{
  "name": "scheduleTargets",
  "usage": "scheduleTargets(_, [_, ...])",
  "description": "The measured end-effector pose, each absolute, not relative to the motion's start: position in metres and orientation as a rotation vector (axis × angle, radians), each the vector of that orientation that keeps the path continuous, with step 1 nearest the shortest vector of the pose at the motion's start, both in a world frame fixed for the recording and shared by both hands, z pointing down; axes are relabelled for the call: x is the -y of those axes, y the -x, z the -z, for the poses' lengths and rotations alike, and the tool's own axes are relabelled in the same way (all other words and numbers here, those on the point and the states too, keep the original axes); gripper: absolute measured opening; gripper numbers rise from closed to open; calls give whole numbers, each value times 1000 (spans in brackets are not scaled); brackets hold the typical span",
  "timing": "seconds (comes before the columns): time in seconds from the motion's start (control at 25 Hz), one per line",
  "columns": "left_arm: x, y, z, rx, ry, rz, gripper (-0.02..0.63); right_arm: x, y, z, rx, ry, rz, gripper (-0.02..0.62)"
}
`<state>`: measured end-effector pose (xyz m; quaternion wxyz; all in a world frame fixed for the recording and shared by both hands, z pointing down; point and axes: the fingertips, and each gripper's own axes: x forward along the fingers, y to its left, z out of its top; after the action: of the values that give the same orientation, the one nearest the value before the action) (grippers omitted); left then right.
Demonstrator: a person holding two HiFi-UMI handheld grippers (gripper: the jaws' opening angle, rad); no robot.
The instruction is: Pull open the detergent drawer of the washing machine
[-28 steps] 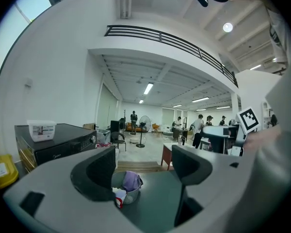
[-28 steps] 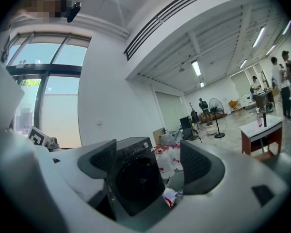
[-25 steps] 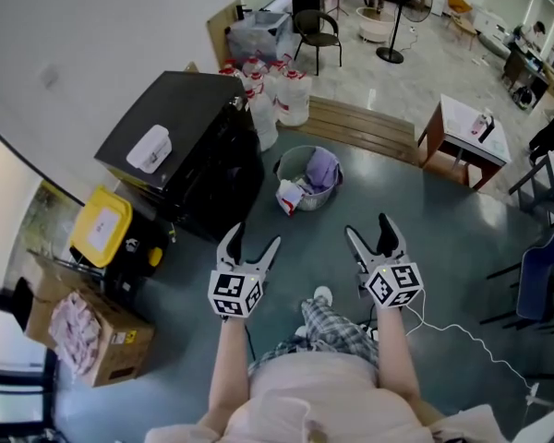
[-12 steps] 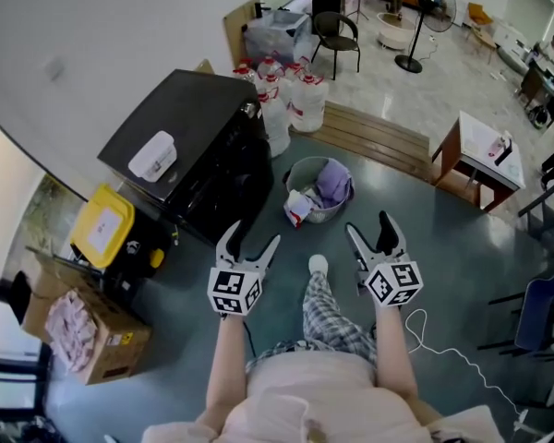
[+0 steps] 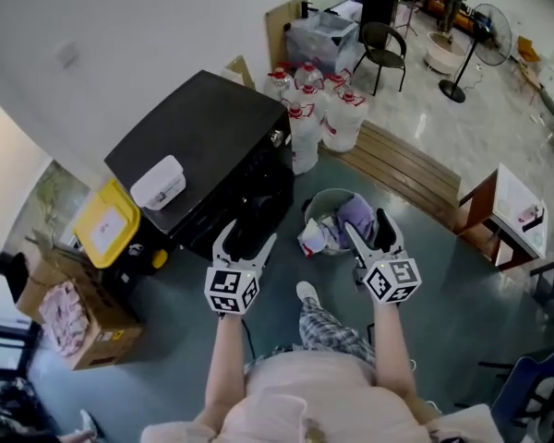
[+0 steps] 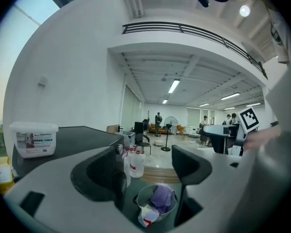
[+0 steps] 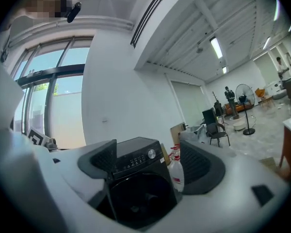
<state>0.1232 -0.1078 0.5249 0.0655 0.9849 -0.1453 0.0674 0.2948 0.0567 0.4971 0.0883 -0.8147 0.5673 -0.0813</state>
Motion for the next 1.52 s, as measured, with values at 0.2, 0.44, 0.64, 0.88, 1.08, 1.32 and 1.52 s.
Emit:
scheduleTargets(0.2, [172, -164, -516, 613, -2942, -197, 350, 32, -347, -488, -1855, 2327, 266, 405])
scheduleTargets(0.44, [230, -169, -520, 832, -2867, -174, 350, 124, -363, -493, -2069, 2189, 300, 403])
scheduleTargets(0.64, [258, -144, -532, 977, -2822, -217, 350, 184, -337, -501, -2240, 2049, 327, 403])
scheduleTargets(0.88, [287, -91, -533, 1159, -2765, -239, 350, 245, -286, -503, -2405, 1882, 340, 403])
scheduleTargets(1.08, [300, -51, -537, 1256, -2734, -302, 350, 282, -239, -505, -2508, 1747, 372, 403])
scheduleTargets(1.32, [315, -15, -547, 1333, -2672, -390, 350, 308, -192, -506, -2704, 1607, 353, 403])
scheduleTargets(1.52, [320, -10, -565, 1247, -2651, -557, 350, 321, -160, -517, -2953, 1454, 328, 400])
